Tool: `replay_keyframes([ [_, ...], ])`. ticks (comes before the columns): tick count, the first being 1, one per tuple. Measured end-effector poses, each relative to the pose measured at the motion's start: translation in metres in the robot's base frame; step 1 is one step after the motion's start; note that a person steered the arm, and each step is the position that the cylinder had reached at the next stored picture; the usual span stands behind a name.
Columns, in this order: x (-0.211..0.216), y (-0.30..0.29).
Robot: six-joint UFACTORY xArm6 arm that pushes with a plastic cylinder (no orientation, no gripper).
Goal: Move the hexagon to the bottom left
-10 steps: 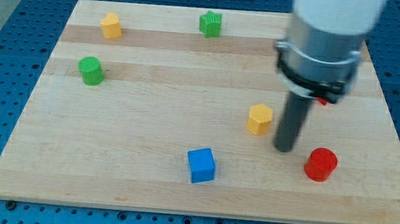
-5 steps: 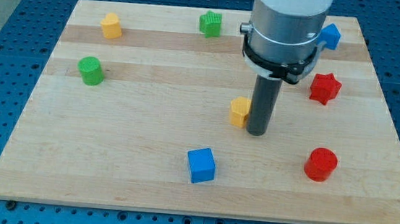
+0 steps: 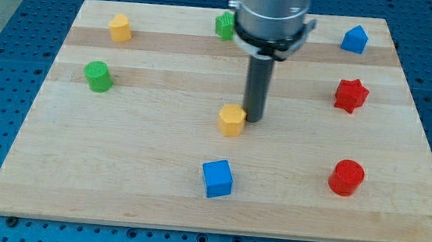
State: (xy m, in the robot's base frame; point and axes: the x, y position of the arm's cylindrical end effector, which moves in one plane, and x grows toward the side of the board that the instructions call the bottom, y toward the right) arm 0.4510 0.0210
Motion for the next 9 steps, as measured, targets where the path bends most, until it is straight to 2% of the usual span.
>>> replay_keyframes([
  [1, 0.008, -0.051],
  [3, 0.06, -0.154],
  [4, 0.075, -0.183],
  [5, 0.032, -0.181],
  [6, -0.03, -0.166],
  [7, -0.016, -0.122],
  [9, -0.003, -0.109],
])
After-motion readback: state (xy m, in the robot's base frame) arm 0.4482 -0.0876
